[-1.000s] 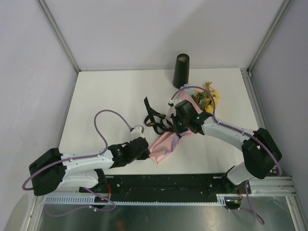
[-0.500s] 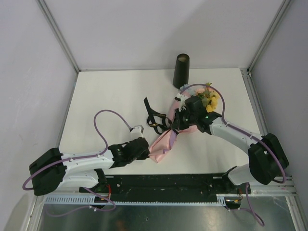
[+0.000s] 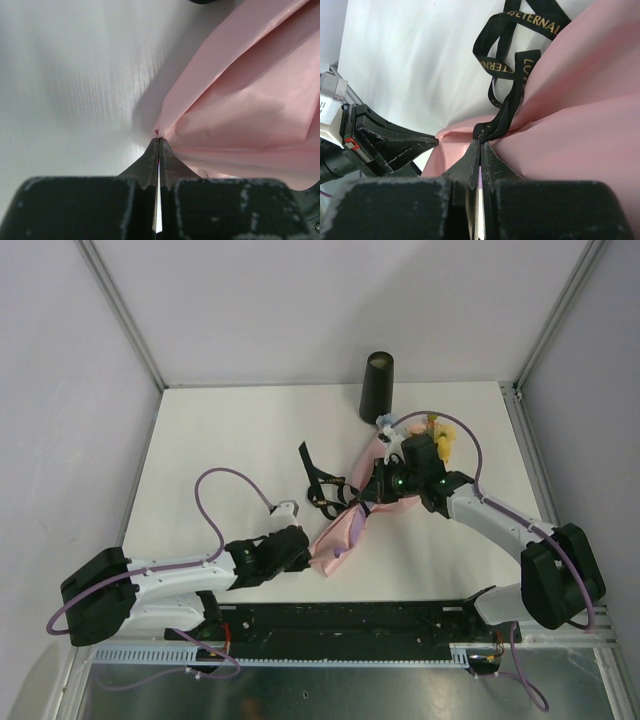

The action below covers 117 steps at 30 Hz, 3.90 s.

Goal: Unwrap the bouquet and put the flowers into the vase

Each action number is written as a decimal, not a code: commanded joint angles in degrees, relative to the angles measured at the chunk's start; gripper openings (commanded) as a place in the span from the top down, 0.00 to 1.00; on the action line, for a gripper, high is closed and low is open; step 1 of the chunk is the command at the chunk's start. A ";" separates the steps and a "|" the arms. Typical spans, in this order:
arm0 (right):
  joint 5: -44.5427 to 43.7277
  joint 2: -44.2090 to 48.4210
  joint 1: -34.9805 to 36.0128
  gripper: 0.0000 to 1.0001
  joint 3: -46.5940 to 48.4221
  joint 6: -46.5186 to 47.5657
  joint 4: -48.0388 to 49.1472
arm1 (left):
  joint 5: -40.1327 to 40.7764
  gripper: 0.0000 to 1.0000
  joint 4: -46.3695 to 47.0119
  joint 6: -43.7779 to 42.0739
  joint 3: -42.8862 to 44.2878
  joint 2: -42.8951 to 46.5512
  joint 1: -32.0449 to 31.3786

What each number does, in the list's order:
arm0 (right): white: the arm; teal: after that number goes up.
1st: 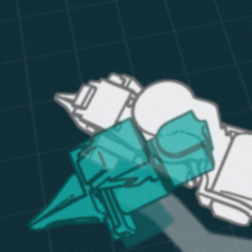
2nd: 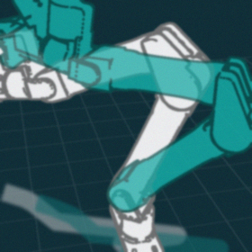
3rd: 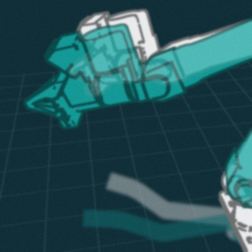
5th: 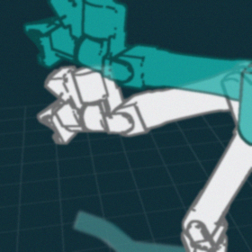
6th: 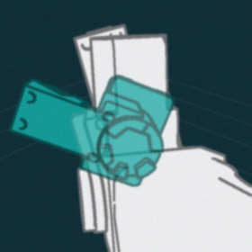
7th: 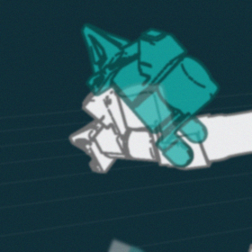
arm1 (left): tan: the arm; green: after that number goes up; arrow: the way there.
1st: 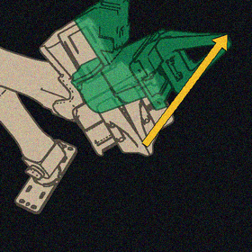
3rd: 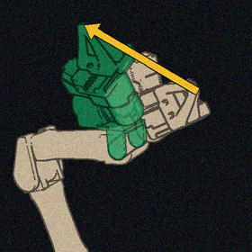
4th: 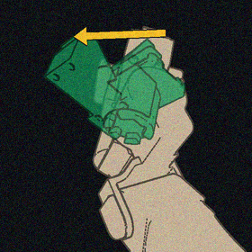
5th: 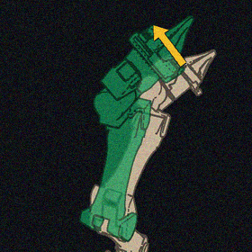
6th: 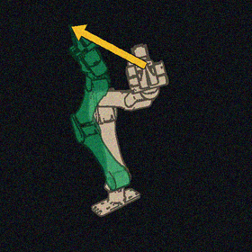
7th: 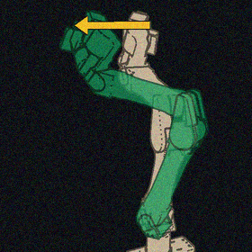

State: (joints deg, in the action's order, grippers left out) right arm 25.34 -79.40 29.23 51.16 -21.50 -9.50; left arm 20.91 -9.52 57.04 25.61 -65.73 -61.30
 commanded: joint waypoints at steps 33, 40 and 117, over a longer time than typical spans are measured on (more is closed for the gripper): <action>10.66 -7.30 2.25 0.58 -2.27 8.55 -2.03 | 2.38 1.00 -0.69 0.18 2.73 -0.95 -0.83; 12.19 -8.54 3.14 0.60 -2.21 9.58 -2.43 | 2.48 1.00 -0.73 0.10 3.06 -1.16 -0.93; -32.66 7.34 11.41 1.00 -0.92 5.52 -3.06 | 6.33 1.00 -5.13 0.61 4.19 -2.19 -2.07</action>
State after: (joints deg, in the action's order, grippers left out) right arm 0.69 -74.50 41.21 49.15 -12.47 -17.82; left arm 23.49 -13.08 57.01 27.31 -67.61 -62.59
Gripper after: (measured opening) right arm 0.012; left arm 0.003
